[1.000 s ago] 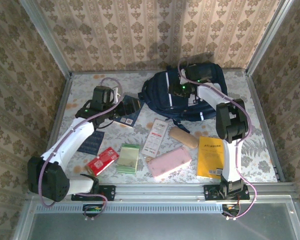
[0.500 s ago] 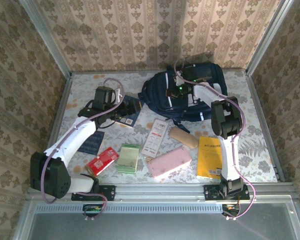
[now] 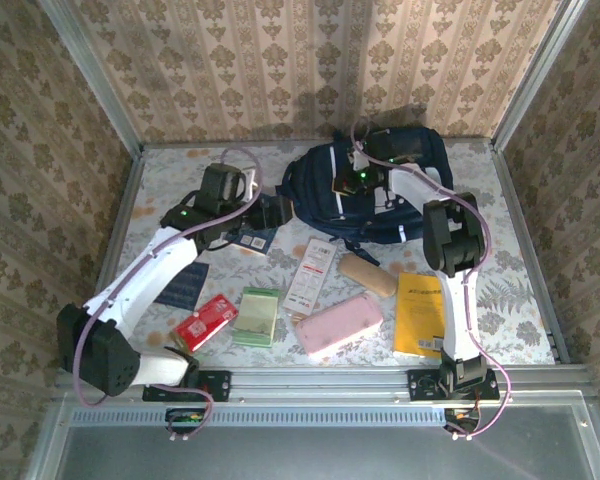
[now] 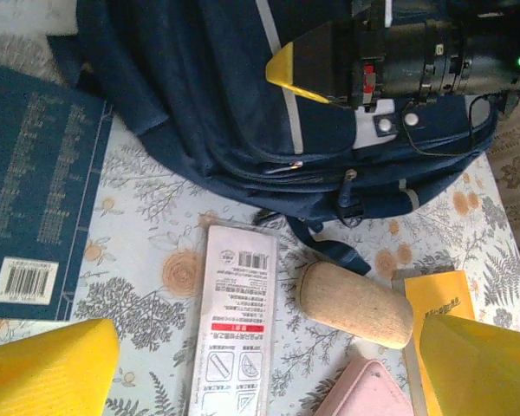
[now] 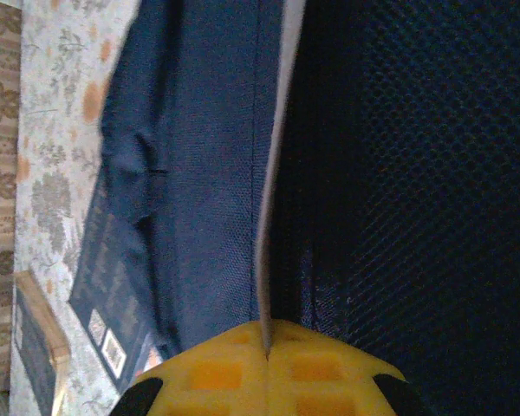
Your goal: Pack the student bag
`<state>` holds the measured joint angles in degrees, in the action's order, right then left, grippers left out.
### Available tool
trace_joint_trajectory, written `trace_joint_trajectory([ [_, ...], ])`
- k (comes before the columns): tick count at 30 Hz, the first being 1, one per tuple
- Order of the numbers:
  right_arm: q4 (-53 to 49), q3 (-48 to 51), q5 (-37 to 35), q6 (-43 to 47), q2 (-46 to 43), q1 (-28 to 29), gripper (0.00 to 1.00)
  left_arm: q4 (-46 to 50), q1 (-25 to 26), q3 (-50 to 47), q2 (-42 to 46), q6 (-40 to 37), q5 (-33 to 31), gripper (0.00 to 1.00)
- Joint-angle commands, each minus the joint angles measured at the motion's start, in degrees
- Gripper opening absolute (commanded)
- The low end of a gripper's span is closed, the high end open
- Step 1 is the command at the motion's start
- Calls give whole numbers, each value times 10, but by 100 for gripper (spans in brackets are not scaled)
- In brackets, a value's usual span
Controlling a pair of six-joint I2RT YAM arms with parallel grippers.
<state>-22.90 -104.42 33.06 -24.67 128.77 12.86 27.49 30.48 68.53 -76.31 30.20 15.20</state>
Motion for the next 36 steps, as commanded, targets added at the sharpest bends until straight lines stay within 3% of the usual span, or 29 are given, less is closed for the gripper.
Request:
trace_joint_trajectory([
  [1, -14, -15, 15, -16, -84, -4, 0, 28, 17, 37, -5, -39, -49, 86],
  [4, -15, -20, 32, -43, -98, -12, 0, 15, 34, 58, -19, -82, -60, 74],
  [8, -1, -9, 38, -65, -122, -17, 0, 39, 92, 103, -58, -200, -126, 71],
  [11, 21, 5, 46, -98, -140, -25, 0, 31, 113, 110, -91, -219, -135, 60],
  [16, 56, 22, 62, -156, -158, -42, 0, -56, 117, 72, -136, -212, -48, 49],
  [21, 84, 42, 63, -196, -175, -51, 0, -197, 120, 9, -181, -160, -45, 58],
  [27, 159, 77, 83, -282, -192, -56, 0, -344, 142, -31, -224, -161, -47, 61],
  [36, 215, 99, 88, -377, -204, -63, 0, -469, 138, -86, -250, -134, -15, 61],
])
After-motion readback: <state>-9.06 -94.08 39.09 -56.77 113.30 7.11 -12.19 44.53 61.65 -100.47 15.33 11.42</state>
